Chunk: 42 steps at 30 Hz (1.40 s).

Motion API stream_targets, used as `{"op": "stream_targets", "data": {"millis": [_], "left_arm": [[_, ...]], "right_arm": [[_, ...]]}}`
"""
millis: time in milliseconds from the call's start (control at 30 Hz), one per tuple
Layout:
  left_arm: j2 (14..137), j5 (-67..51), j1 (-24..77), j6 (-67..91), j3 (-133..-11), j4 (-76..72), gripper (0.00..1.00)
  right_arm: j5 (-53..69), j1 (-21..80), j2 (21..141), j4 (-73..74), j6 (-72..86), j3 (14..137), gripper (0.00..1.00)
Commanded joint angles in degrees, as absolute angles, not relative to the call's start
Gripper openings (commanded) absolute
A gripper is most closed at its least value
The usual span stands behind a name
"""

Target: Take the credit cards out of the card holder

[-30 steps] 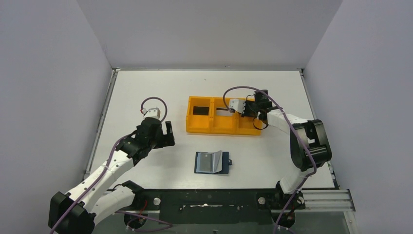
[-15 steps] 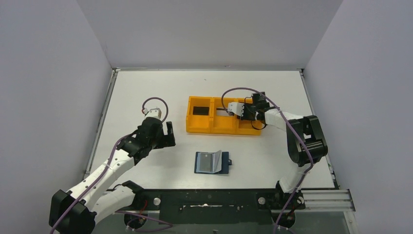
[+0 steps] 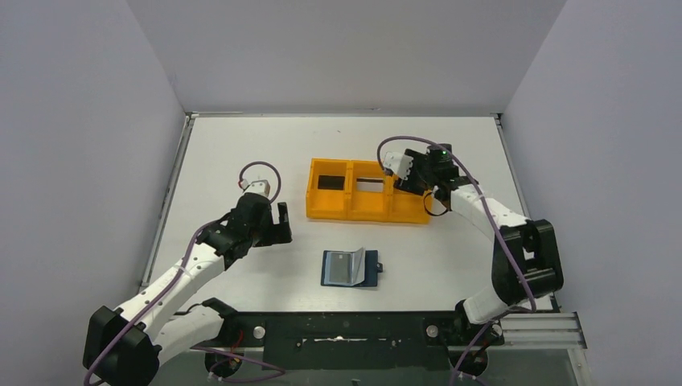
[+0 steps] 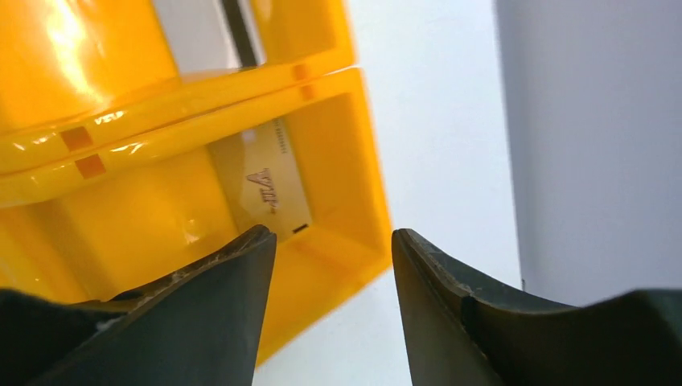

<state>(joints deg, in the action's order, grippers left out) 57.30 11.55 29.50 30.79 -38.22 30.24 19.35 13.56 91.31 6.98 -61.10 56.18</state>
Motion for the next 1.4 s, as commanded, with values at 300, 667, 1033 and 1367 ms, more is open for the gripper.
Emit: {"op": "stream_targets", "data": {"millis": [300,667,1033,1367], "left_arm": [[56.5,10.1,29.0,29.9,-40.5,28.4,0.92],[54.5,15.5,28.8,30.9,-41.0,30.0,0.92],[52.7,17.2,28.3,31.6,-40.9,30.3,0.92],[53.2,16.5,28.2,31.4,-40.9,30.1,0.92]], "right_arm": [[7.8,19.3,65.3,6.4,26.6,52.8,0.61],[-8.8,49.2,68.1,11.4,50.8,48.1,0.55],[-18.2,65.5,88.4,21.9,58.6,59.3,0.52],[-25.0,71.1,100.0,37.5,62.9,69.6,0.55]]}}
